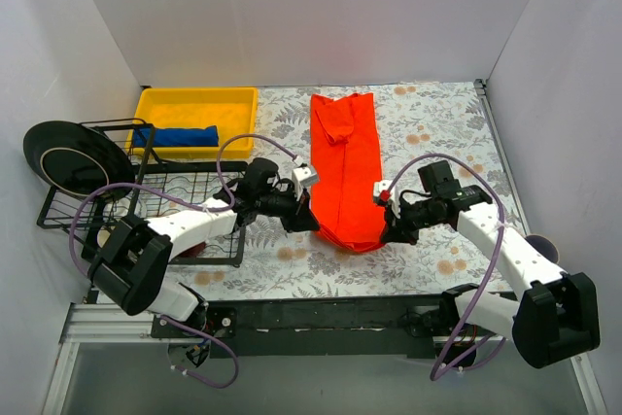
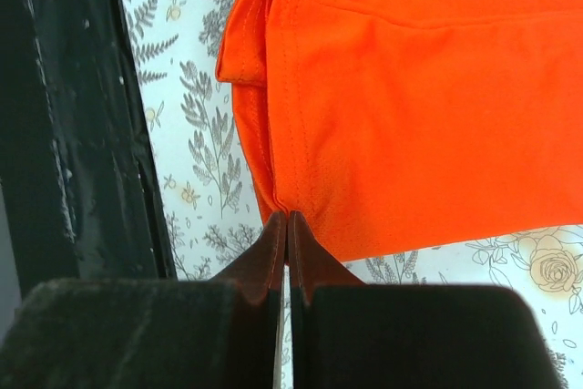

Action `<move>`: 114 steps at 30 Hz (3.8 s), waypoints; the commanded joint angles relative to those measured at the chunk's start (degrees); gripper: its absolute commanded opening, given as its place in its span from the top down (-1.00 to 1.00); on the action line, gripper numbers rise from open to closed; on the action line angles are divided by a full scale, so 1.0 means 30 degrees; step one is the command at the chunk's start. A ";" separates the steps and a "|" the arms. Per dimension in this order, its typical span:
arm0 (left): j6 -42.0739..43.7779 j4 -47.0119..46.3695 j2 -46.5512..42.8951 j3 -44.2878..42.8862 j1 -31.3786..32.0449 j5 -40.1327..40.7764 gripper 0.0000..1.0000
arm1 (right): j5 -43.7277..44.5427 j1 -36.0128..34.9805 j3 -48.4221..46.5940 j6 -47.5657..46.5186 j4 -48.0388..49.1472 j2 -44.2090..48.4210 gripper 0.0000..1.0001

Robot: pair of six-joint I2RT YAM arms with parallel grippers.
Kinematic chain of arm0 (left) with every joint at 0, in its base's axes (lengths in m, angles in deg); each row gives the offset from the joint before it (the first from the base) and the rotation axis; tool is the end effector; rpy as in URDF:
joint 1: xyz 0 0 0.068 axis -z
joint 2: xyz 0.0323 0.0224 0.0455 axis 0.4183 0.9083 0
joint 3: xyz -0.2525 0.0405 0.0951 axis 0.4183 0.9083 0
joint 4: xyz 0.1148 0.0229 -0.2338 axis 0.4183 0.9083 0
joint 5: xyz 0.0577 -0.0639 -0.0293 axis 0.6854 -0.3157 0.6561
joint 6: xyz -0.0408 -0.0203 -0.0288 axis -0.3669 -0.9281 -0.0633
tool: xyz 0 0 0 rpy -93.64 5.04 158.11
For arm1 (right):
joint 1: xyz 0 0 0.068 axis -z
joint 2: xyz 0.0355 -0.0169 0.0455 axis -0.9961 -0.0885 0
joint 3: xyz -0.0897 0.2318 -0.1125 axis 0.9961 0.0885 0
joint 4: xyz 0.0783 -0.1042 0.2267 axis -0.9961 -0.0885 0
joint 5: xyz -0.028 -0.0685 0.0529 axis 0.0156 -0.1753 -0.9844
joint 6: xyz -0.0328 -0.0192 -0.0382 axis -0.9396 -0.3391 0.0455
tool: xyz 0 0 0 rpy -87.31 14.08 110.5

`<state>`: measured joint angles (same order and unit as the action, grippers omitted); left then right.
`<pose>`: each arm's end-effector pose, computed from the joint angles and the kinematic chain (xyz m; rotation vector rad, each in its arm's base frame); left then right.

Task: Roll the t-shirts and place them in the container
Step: Roll the T-shirt to the center of the board.

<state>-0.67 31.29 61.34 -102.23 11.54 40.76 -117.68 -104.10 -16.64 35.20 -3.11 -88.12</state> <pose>0.2165 -0.1898 0.1974 0.4639 2.4549 -1.4952 0.1745 0.0861 0.2252 -1.5574 1.8626 0.7615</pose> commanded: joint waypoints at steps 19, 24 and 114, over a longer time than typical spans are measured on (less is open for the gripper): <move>-0.1467 -0.0261 0.2835 -0.2434 -0.1953 0.0626 1.00 | -0.2357 0.2643 -0.4138 0.6023 0.3055 -0.6539 0.97; -0.1409 -0.0321 0.4241 -0.3694 -0.2275 0.1535 1.00 | -0.2474 0.2907 -0.5341 0.5877 0.3055 -0.8591 0.97; 1.0896 1.0665 1.0015 -1.1459 -0.2305 -0.6579 1.00 | 0.4407 -0.2776 0.4908 -0.2738 1.3597 -0.0275 -0.39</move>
<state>32.94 60.32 91.44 -133.86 5.36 25.09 -106.95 -111.01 -3.24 27.40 29.24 -88.05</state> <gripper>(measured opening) 0.033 0.688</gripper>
